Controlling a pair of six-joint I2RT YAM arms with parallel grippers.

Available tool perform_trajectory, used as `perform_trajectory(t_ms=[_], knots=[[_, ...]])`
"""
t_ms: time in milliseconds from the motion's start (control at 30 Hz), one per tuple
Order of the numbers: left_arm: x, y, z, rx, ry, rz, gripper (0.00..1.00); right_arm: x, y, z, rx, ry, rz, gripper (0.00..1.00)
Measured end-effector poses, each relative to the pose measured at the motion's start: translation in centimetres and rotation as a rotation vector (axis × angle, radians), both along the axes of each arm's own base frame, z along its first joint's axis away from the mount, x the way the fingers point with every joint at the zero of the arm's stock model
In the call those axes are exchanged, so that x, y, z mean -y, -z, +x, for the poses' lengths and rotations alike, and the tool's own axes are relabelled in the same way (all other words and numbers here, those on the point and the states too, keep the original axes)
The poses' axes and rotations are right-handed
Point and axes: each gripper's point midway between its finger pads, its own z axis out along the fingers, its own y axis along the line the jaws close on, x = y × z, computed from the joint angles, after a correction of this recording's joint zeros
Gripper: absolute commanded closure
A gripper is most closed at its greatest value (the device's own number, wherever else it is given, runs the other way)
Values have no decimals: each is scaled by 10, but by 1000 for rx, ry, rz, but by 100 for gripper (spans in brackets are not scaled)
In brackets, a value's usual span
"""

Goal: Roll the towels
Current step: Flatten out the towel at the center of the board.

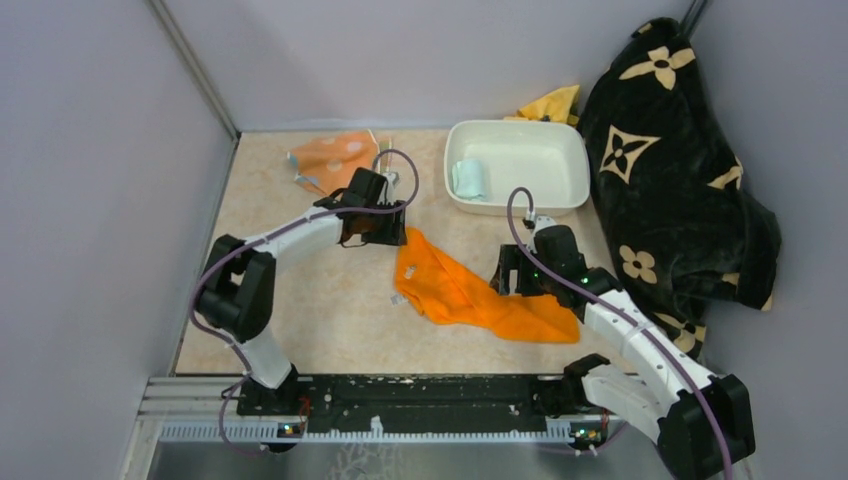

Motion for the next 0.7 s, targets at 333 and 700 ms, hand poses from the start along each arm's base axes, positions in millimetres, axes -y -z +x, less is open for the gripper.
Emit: perform_trajectory(t_ms=[333, 700], knots=[[24, 35, 45, -9, 97, 62, 46, 2, 0, -3, -20, 34, 11, 20], [21, 47, 50, -16, 121, 111, 97, 0, 0, -7, -36, 33, 27, 22]])
